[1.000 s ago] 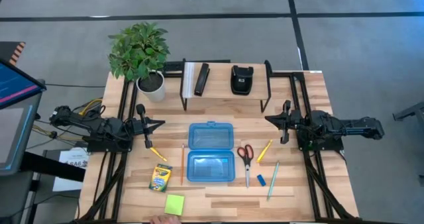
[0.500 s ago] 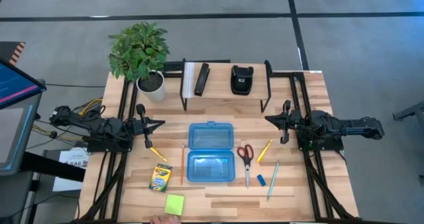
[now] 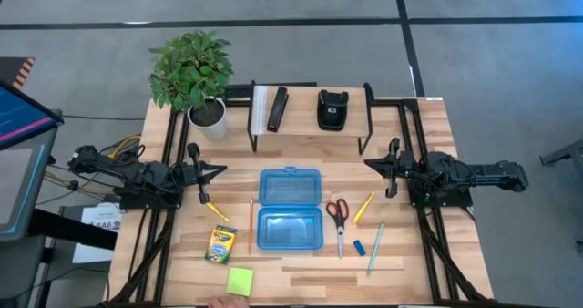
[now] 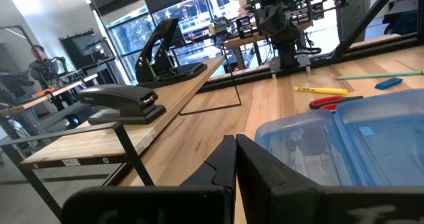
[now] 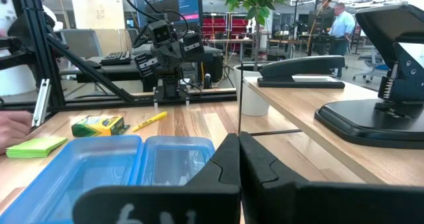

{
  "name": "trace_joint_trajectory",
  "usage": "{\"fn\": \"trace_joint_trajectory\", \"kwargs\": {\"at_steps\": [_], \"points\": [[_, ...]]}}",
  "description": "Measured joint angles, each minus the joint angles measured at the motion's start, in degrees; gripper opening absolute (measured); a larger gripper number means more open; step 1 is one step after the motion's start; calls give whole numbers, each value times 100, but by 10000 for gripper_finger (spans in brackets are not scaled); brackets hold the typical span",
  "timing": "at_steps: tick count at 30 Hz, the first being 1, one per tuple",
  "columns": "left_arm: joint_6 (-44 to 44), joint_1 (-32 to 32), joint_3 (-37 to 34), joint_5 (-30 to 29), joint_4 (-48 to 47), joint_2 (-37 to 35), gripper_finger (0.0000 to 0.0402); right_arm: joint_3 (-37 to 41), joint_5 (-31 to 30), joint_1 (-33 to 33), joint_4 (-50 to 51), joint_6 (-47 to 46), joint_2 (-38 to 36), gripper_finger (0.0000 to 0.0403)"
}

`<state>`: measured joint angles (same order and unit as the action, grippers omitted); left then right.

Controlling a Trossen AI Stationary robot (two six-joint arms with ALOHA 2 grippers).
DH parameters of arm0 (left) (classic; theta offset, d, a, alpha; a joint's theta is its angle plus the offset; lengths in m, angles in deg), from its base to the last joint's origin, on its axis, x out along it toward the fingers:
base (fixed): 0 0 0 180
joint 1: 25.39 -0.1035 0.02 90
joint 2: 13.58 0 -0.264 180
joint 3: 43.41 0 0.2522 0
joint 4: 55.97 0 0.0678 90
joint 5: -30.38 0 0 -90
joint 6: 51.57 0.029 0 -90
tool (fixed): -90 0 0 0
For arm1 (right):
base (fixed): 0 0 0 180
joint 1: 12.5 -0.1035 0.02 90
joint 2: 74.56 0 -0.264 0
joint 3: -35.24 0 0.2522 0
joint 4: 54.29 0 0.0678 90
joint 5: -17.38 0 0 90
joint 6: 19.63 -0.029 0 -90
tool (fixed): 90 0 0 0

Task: Pack school essentials

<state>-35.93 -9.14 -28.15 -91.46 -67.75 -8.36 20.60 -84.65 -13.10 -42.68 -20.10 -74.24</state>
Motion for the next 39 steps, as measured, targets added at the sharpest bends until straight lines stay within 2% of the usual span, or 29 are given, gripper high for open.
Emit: {"fn": "trace_joint_trajectory", "kwargs": {"at_steps": [31,33,36,39], "points": [[-49,0,0,2,2,2,0,1,0,0,1,1,2,8],[-485,2,0,116,2,1,0,0,1,1,0,-2,2,8],[-1659,4,0,567,-3,0,0,0,-1,-2,1,-1,2,8],[-2082,7,0,646,-9,2,0,0,0,-1,2,0,1,8]]}}
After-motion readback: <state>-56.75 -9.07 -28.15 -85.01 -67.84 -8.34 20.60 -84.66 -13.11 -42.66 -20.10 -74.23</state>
